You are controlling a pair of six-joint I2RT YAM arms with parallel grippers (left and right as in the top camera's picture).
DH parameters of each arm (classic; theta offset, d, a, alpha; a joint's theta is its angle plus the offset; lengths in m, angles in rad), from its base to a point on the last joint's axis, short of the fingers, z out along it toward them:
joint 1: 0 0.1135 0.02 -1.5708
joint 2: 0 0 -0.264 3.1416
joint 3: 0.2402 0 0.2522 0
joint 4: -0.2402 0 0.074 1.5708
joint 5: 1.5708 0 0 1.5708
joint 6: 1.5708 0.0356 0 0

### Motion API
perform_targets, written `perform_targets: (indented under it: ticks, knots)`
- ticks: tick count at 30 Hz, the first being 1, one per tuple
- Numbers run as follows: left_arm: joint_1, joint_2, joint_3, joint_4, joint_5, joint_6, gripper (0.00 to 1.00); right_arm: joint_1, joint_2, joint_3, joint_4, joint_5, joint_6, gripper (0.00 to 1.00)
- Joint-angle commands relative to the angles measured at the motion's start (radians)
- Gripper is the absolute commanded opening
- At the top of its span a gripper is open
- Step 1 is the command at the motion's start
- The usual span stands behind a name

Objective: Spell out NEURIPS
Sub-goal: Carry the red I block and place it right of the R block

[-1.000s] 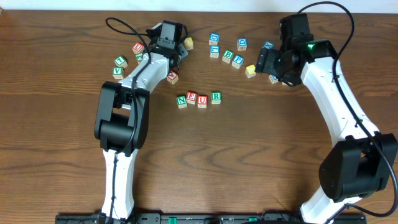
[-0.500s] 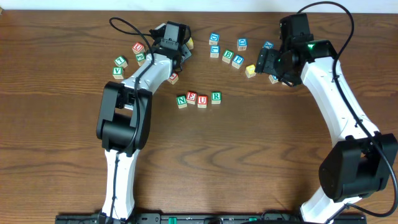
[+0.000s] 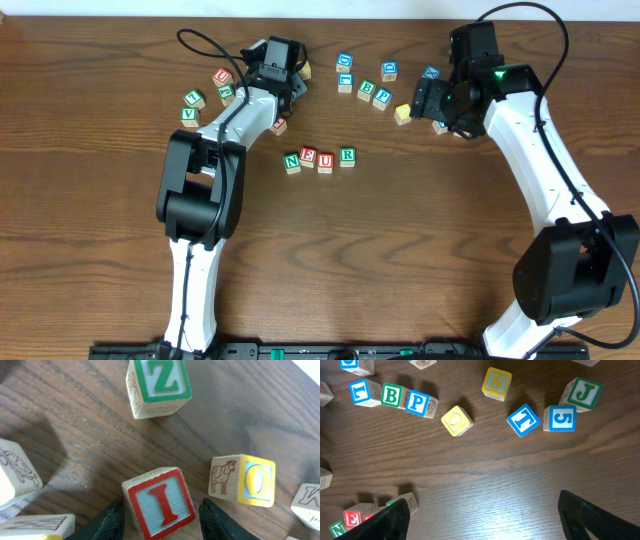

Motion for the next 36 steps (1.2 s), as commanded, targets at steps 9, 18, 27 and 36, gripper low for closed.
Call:
perform_targets:
  ticks: [9,18,27,36]
  knots:
    - [0.003,0.058,-0.006,0.024,-0.024,0.024,0.47,0.006,-0.006,0.018,-0.006,-0.001,-0.011,0.9]
    - [0.003,0.056,-0.006,0.026,-0.023,0.024,0.29,0.006,-0.006,0.018,-0.007,-0.001,-0.011,0.9]
    - [0.002,-0.006,-0.004,-0.007,-0.012,0.095,0.29,0.006,-0.006,0.018,-0.006,-0.001,-0.011,0.92]
    - [-0.008,-0.189,-0.004,-0.18,-0.004,0.176,0.29,0.005,-0.006,0.018,0.002,-0.001,-0.011,0.92]
